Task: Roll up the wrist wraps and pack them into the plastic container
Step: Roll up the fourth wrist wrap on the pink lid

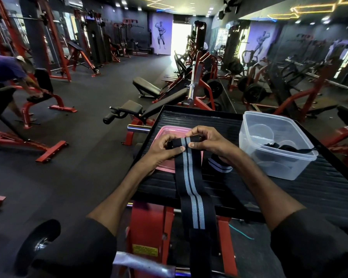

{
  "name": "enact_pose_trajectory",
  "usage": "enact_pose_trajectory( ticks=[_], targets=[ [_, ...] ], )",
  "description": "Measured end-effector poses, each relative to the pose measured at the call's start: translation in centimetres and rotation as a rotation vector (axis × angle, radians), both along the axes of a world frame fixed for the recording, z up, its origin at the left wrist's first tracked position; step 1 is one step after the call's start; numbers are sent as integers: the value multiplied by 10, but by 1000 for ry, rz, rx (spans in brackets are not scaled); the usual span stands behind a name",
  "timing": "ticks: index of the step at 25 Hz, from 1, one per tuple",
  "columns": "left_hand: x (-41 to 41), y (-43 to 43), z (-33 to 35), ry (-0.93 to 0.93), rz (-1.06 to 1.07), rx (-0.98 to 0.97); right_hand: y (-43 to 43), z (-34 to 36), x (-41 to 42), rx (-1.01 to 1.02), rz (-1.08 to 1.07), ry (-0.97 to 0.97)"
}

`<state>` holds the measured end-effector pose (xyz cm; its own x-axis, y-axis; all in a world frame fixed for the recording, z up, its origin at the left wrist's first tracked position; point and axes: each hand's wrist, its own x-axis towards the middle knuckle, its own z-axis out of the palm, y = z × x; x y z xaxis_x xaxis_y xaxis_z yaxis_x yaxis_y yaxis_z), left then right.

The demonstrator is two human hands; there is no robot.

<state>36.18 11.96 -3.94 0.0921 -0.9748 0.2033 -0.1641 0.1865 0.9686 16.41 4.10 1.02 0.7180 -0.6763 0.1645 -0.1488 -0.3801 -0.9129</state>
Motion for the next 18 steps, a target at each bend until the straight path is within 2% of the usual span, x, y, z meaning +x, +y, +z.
enact_pose_trajectory(
  ticks=[4,8,10,14,16,18],
  targets=[
    [1,3,2,-32,33,-77,7,14,-1,135,-14,30],
    [-3,11,8,-21,82,-144,17,19,4,377,-88,-132],
    [-1,14,6,-50,126,-212,25,11,8,348,-136,-110],
    [7,18,-1,-123,185,-299,35,0,7,182,-80,79],
    [5,21,-1,-114,190,-319,36,-6,6,111,-79,37],
    [1,23,1,-8,129,-259,40,-13,6,86,-90,-79]
  ],
)
